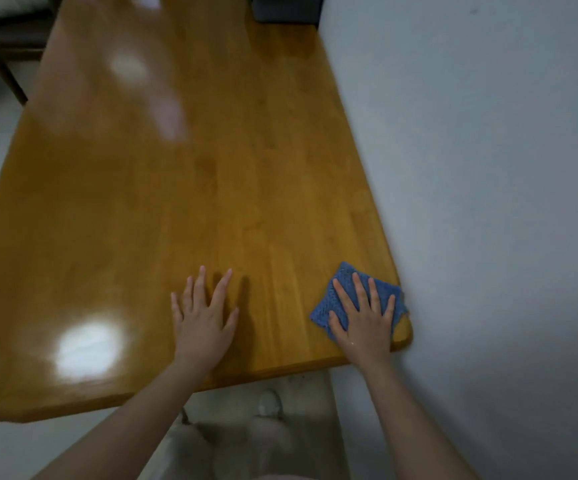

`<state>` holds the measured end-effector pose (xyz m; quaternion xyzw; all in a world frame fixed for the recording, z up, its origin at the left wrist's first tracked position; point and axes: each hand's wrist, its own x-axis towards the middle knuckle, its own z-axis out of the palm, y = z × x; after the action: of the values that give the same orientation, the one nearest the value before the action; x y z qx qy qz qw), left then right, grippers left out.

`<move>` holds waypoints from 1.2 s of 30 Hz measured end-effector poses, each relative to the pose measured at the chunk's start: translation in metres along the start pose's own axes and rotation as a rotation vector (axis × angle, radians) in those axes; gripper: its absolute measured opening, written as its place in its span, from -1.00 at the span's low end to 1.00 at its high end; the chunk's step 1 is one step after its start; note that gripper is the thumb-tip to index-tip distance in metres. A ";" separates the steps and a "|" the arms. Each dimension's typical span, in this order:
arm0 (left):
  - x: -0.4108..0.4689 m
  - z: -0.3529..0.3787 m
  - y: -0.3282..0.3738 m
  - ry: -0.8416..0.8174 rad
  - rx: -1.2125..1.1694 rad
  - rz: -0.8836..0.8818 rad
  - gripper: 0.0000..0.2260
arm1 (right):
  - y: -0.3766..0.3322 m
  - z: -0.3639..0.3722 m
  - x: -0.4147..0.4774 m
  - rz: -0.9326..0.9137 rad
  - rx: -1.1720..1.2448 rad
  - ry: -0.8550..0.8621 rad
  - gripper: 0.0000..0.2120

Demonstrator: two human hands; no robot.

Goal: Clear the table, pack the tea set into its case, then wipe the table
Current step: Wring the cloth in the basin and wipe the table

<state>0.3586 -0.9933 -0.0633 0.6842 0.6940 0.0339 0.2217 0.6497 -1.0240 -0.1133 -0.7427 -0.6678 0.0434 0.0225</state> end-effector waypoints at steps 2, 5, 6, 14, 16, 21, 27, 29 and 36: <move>-0.003 0.008 0.017 0.028 -0.014 0.000 -0.43 | 0.018 -0.002 0.000 0.005 -0.003 0.001 -0.43; -0.009 0.015 0.032 0.037 -0.012 -0.004 -0.44 | 0.026 -0.003 -0.003 0.016 0.009 -0.009 -0.43; -0.011 0.016 0.035 0.041 -0.004 -0.002 -0.43 | 0.028 -0.003 -0.005 0.021 0.015 -0.011 -0.43; -0.021 0.018 0.027 0.058 0.002 -0.055 -0.43 | 0.030 -0.002 -0.027 0.072 -0.014 0.021 -0.43; -0.025 0.017 0.021 0.070 -0.002 -0.058 -0.43 | 0.021 0.002 -0.036 0.107 0.002 0.035 -0.43; -0.030 0.013 -0.003 0.083 -0.004 -0.090 -0.43 | -0.007 0.008 -0.047 0.112 0.031 0.052 -0.44; -0.040 -0.007 -0.056 0.107 -0.003 -0.123 -0.43 | -0.099 0.014 -0.063 -0.009 0.048 0.011 -0.44; -0.043 -0.015 -0.081 0.116 -0.015 -0.136 -0.43 | -0.133 0.017 -0.067 -0.030 0.040 -0.002 -0.44; -0.063 -0.054 -0.180 0.131 -0.010 -0.158 -0.43 | -0.255 0.026 -0.084 -0.053 0.033 -0.072 -0.41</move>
<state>0.1689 -1.0510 -0.0615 0.6223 0.7587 0.0647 0.1812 0.3856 -1.0806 -0.1131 -0.7221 -0.6870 0.0806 0.0117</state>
